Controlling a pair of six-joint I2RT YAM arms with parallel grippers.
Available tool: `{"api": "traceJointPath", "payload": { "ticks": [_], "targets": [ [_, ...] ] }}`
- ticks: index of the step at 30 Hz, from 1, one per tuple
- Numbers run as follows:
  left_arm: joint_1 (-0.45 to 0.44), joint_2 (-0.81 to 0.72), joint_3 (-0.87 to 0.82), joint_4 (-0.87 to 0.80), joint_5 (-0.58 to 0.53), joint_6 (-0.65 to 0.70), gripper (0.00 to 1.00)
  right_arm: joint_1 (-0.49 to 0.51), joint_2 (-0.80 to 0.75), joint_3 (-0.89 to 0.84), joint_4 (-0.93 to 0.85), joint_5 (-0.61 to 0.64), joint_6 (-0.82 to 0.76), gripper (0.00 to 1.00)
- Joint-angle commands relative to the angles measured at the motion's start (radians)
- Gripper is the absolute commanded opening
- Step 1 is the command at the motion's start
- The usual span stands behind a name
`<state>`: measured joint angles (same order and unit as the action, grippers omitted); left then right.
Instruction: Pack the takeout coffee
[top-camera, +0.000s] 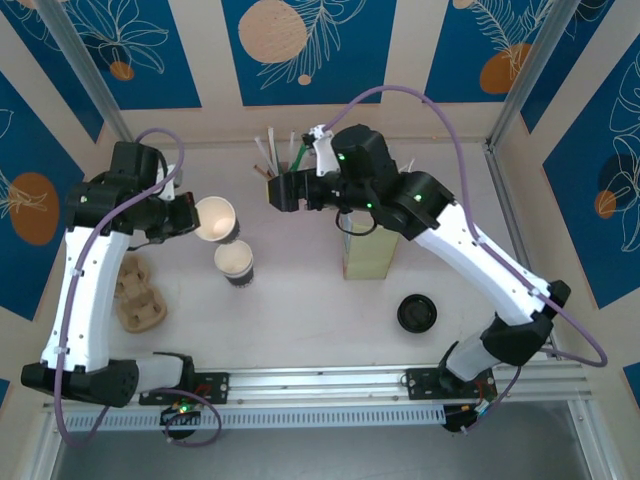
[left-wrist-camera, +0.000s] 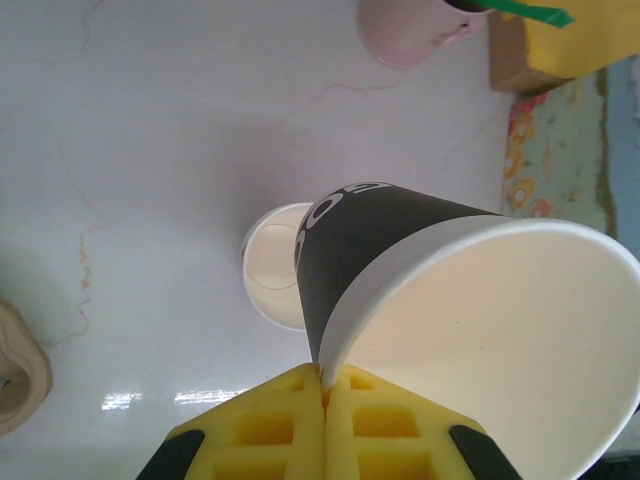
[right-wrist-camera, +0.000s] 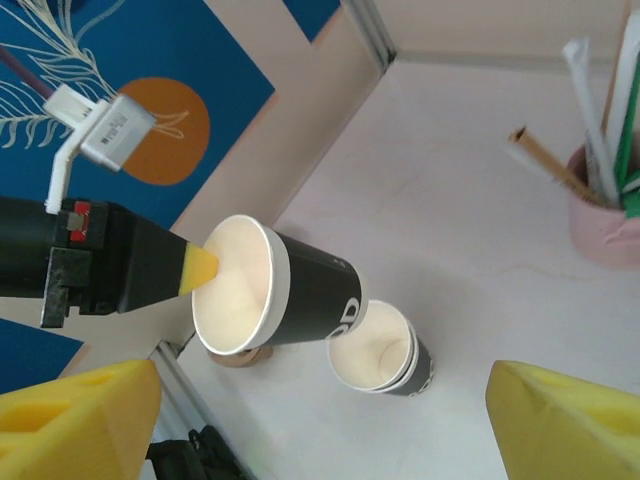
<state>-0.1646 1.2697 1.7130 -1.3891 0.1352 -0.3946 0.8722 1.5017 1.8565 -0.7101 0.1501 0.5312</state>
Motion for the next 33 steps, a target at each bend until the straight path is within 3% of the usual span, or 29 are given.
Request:
{"api": "traceJointPath", "payload": {
  "ticks": [1, 3, 11, 18, 33],
  "targets": [
    [-0.061, 0.023, 0.053, -0.039, -0.022, -0.031, 0.02, -0.016, -0.047, -0.014, -0.011, 0.082, -0.061, 0.93],
    [-0.107, 0.036, 0.064, -0.038, -0.040, -0.042, 0.02, -0.028, -0.076, -0.021, -0.030, 0.108, -0.069, 1.00],
    [-0.300, 0.105, 0.047, 0.025, -0.084, -0.105, 0.02, -0.135, -0.241, -0.153, -0.106, 0.175, -0.031, 0.99],
    [-0.440, 0.146, -0.112, 0.159, -0.069, -0.168, 0.02, -0.264, -0.395, -0.312, -0.192, 0.192, 0.014, 0.99],
    [-0.575, 0.195, -0.466, 0.425, -0.019, -0.259, 0.03, -0.363, -0.501, -0.492, -0.227, 0.166, 0.059, 0.99]
  ]
}}
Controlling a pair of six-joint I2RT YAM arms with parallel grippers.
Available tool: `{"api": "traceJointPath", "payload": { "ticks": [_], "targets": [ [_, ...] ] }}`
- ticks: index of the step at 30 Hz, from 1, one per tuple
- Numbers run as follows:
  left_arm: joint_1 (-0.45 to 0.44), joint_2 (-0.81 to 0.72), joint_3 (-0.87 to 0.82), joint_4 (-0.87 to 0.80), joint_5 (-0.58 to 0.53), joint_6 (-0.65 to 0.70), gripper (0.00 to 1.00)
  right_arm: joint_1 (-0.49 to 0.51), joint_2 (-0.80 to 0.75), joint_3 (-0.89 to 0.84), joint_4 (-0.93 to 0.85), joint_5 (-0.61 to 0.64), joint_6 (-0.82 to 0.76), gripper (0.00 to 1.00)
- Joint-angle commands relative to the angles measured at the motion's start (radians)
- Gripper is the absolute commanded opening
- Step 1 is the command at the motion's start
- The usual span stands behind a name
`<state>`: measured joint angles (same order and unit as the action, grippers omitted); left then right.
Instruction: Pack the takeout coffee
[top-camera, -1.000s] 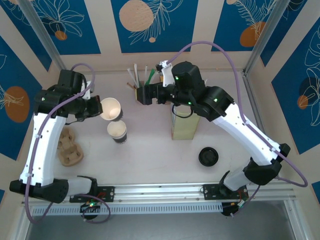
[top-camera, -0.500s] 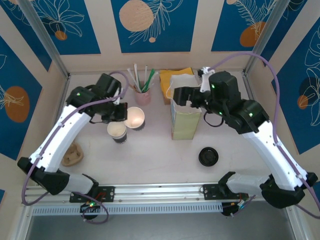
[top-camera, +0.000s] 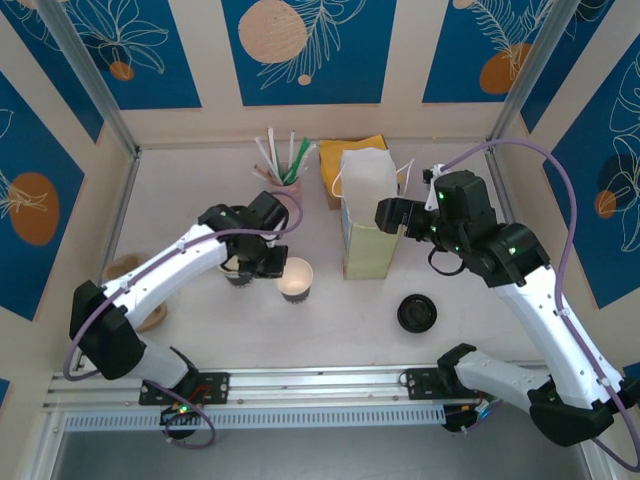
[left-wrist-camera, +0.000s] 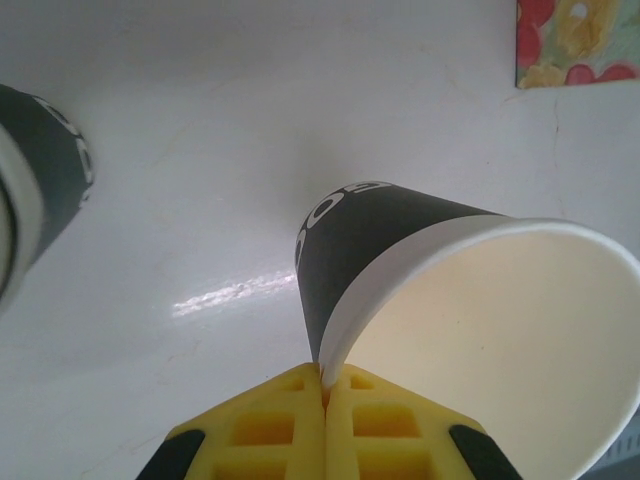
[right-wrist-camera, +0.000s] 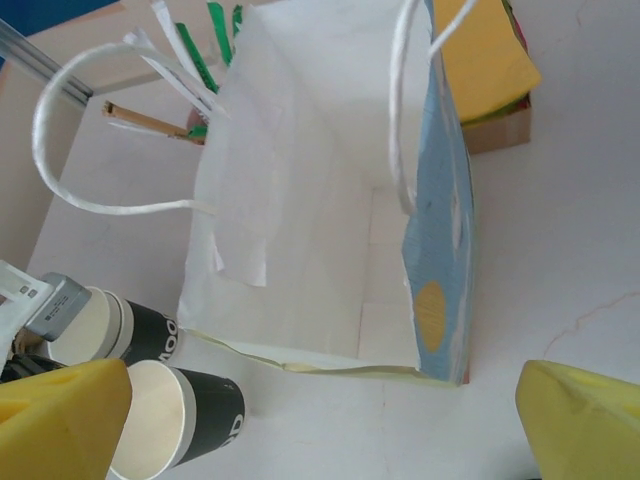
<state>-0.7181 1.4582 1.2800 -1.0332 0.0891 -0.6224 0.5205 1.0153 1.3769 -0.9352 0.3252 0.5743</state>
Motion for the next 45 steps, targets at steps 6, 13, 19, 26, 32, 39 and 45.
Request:
{"api": "traceJointPath", "payload": {
  "ticks": [6, 13, 19, 26, 32, 39, 45],
  "targets": [
    [-0.067, 0.040, -0.091, 0.129, 0.036, -0.060, 0.02, -0.025, -0.001, -0.012, 0.009, -0.037, 0.021, 0.99],
    [-0.090, 0.062, -0.106, 0.125, 0.015, -0.056, 0.04, -0.028, 0.012, -0.003, 0.020, -0.044, 0.023, 0.99],
    [-0.097, 0.075, -0.122, 0.137, 0.007, -0.057, 0.08, -0.031, 0.023, -0.001, 0.018, -0.058, 0.014, 0.99],
    [-0.105, 0.065, -0.105, 0.111, -0.008, -0.068, 0.21, -0.040, 0.021, 0.017, 0.008, -0.073, 0.009, 0.99],
    [-0.103, 0.048, -0.038, 0.058, -0.031, -0.060, 0.36, -0.072, 0.026, 0.036, -0.025, -0.121, 0.008, 0.99],
    [-0.092, 0.013, 0.078, 0.009, -0.046, -0.023, 0.58, -0.124, 0.026, 0.078, -0.118, -0.140, 0.035, 0.99],
    [-0.059, -0.010, 0.160, -0.004, -0.006, 0.049, 0.81, -0.164, 0.022, 0.105, -0.257, -0.108, 0.130, 0.99]
  ]
}}
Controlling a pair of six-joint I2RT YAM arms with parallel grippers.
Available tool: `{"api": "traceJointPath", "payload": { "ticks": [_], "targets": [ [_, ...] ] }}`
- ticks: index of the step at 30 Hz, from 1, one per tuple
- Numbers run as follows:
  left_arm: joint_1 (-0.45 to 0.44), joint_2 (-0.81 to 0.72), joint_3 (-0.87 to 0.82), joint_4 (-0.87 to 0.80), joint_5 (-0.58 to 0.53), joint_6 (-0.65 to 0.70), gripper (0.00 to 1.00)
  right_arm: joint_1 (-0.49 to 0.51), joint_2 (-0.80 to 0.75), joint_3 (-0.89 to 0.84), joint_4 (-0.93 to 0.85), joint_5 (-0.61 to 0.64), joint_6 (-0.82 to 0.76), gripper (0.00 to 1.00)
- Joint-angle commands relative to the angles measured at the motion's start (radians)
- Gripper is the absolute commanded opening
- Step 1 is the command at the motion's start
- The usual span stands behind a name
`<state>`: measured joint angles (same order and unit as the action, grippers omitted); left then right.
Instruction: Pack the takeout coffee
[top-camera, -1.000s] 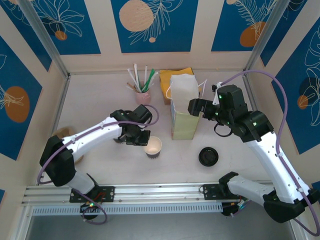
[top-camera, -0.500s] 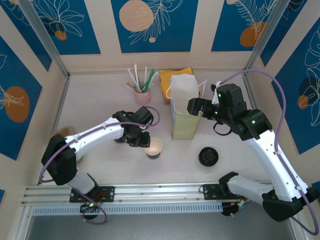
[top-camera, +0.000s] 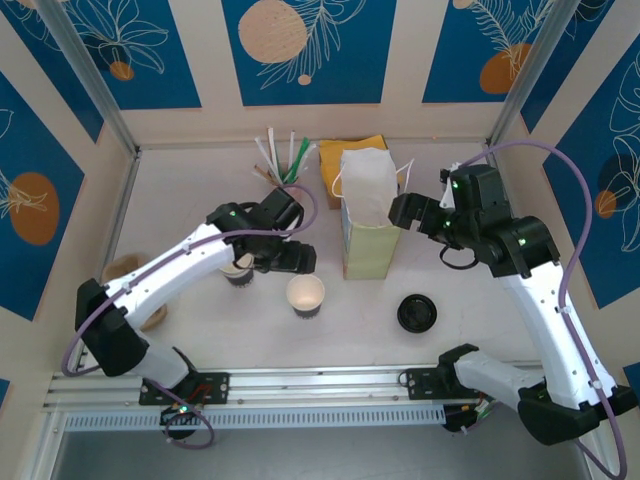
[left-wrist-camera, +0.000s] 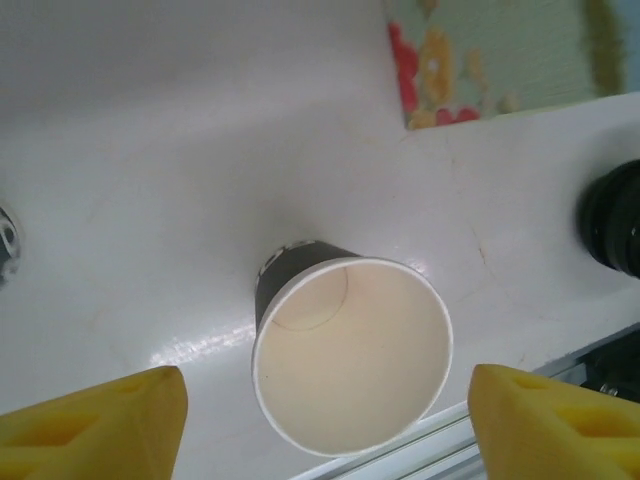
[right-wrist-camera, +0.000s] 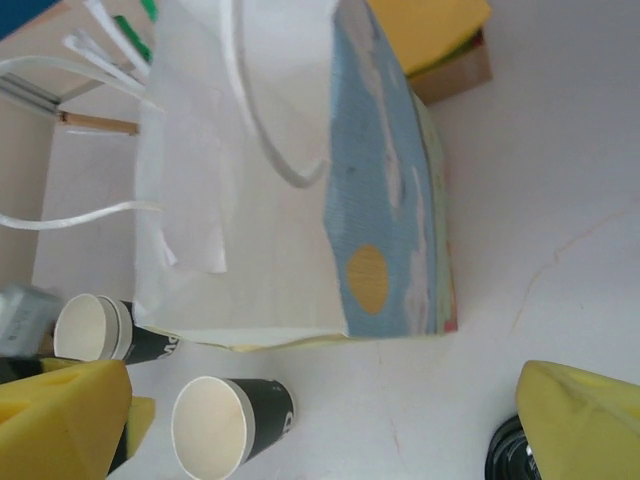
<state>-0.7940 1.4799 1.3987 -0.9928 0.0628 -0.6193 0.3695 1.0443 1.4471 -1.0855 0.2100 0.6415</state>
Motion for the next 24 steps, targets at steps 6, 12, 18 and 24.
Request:
{"api": "traceJointPath", "payload": {
  "ticks": [6, 12, 18, 24],
  "targets": [
    [0.071, -0.094, 0.059, -0.021, 0.087, 0.101, 0.99, -0.022, -0.035, -0.029, -0.227, 0.030, 0.163, 0.99],
    [0.093, -0.156, -0.008, 0.012, 0.111, 0.126, 1.00, 0.014, -0.082, -0.182, -0.264, -0.016, 0.250, 0.89],
    [0.108, -0.213, -0.053, 0.014, 0.115, 0.076, 1.00, 0.107, -0.082, -0.381, -0.219, -0.022, 0.338, 0.64],
    [0.114, -0.276, -0.100, 0.048, 0.093, 0.061, 1.00, 0.225, 0.021, -0.494, -0.130, 0.044, 0.403, 0.56]
  ]
}}
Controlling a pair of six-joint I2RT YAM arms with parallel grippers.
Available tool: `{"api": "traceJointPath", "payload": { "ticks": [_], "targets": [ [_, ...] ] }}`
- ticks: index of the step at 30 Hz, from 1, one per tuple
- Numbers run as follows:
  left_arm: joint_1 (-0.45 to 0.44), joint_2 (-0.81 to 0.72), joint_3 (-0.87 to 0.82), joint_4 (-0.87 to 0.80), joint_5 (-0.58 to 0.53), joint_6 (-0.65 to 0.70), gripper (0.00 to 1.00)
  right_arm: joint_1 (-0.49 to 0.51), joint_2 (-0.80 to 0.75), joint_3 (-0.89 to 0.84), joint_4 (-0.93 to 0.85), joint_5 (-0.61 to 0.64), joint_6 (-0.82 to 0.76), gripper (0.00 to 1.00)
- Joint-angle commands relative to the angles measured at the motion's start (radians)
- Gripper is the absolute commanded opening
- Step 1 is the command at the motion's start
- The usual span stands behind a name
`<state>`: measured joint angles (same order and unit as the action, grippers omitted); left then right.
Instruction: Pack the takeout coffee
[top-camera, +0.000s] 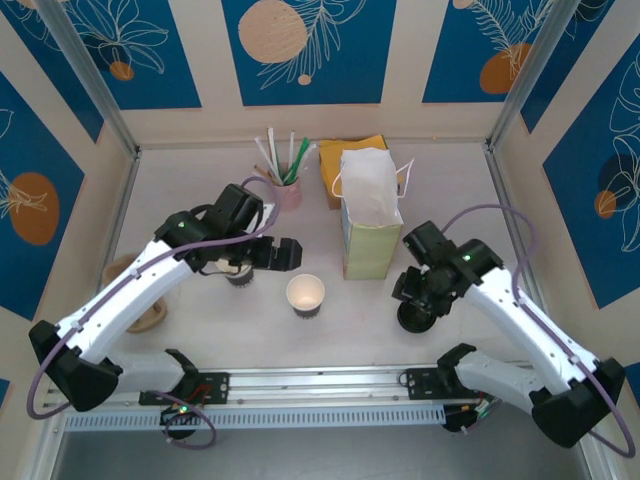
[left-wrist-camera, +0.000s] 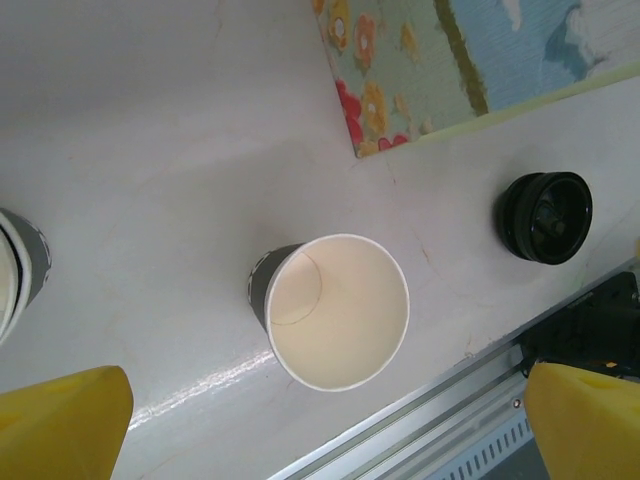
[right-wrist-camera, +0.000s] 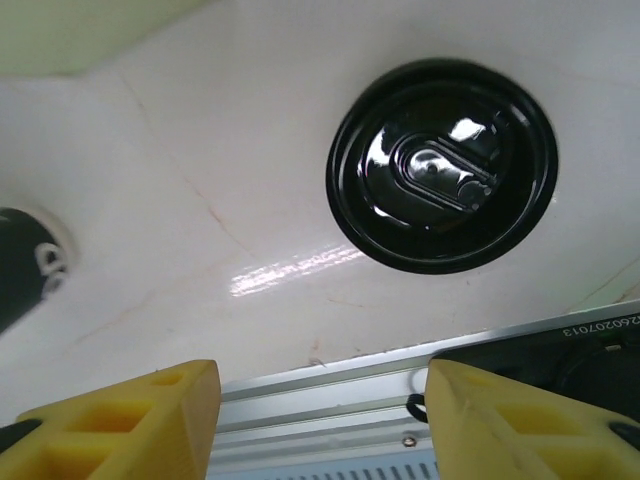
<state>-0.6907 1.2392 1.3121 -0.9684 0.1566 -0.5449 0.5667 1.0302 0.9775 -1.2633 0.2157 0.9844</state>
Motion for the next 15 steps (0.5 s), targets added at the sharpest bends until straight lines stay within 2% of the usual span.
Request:
{"api": "traceJointPath", "payload": {
  "ticks": [1, 9, 15],
  "targets": [
    [0.014, -0.045, -0.018, 0.026, -0.017, -0.016, 1.00, 0.033, 0.056, -0.035, 0.066, 0.043, 0.053, 0.53],
    [0.015, -0.174, -0.128, 0.134, -0.071, -0.094, 1.00, -0.003, 0.178, -0.122, 0.233, 0.006, -0.012, 0.43],
    [0.023, -0.221, -0.143, 0.148, -0.080, -0.122, 1.00, -0.029, 0.240, -0.158, 0.290, -0.001, -0.024, 0.43]
  ]
}}
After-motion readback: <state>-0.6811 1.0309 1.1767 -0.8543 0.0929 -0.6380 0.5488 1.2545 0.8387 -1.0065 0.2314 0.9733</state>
